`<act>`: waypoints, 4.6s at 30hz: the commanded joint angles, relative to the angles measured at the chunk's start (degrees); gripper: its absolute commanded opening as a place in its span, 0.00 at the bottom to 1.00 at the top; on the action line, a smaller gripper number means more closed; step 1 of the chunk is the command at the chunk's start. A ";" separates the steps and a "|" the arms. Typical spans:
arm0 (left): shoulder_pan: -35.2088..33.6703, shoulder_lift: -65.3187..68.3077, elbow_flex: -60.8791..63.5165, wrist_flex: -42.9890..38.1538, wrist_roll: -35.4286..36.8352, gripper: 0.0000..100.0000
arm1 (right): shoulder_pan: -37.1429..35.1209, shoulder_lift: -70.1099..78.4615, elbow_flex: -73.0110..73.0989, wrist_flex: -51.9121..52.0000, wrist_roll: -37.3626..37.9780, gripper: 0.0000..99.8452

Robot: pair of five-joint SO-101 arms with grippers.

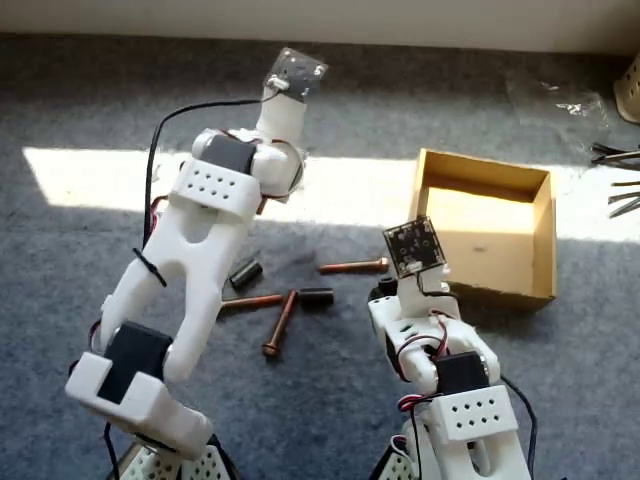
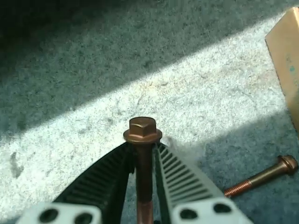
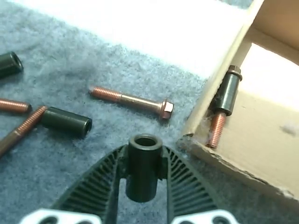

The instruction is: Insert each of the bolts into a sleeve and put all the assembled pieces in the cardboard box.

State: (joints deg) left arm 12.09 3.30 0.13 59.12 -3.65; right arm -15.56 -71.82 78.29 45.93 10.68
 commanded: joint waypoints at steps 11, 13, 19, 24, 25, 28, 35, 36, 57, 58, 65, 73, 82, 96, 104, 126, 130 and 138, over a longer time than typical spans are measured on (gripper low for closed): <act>-0.31 -28.44 -2.33 10.11 -0.35 0.01 | -6.20 -1.10 -0.75 -1.54 0.70 0.01; -0.31 -32.75 0.75 9.76 -0.35 0.01 | -7.25 -1.10 -0.75 -2.33 0.70 0.01; -0.57 -47.43 17.89 -0.70 -0.44 0.01 | -11.65 -0.92 -0.66 -7.60 0.70 0.01; -0.57 -59.56 33.71 -11.08 -0.44 0.01 | -15.87 -1.01 -0.66 -10.77 0.70 0.01; -0.57 -61.85 36.53 -12.57 -0.26 0.01 | -16.75 -1.01 -0.66 -11.74 0.62 0.01; -0.57 -68.88 42.86 -15.21 -0.09 0.01 | -18.33 -1.10 -0.66 -14.37 0.26 0.01; -4.09 -84.09 52.26 -19.96 12.31 0.01 | -20.44 -1.10 -0.66 -22.11 0.18 0.01; -5.49 -85.58 53.41 -20.84 14.33 0.01 | -20.70 -1.10 -0.66 -23.08 0.18 0.01; 1.01 -91.47 68.88 -28.40 25.32 0.01 | -26.59 -1.19 9.36 -42.07 -5.89 0.01; 1.01 -91.56 69.32 -28.40 25.32 0.01 | -26.77 -1.19 9.36 -42.07 -5.89 0.01; 1.19 -91.56 69.76 -28.22 25.32 0.01 | -27.82 -1.19 9.36 -41.98 -9.41 0.01; 1.45 -91.65 70.02 -28.13 25.67 0.01 | -27.82 -1.19 9.27 -42.24 -7.21 0.01; 1.54 -105.10 76.88 -28.48 25.67 0.01 | -29.49 -1.19 9.27 -42.33 -5.80 0.01; 4.18 -107.30 79.25 -29.98 25.23 0.01 | -28.18 -17.54 9.89 -34.07 -5.80 0.01; 13.05 -107.30 79.16 -31.03 14.33 0.01 | -28.00 -19.56 10.68 -30.64 -5.80 0.01; 13.49 -106.86 77.93 -32.79 13.36 0.01 | -27.65 -19.82 12.97 -30.90 -2.64 0.01; 13.49 -106.86 77.93 -32.70 13.45 0.01 | -27.65 -19.82 12.97 -30.99 -1.05 0.01; 13.49 -107.21 78.81 -32.70 13.45 0.01 | -27.65 -19.82 13.23 -35.56 -0.97 0.01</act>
State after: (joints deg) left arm 24.66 -103.69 79.96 27.74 9.19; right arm -43.78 -90.90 92.44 13.41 9.10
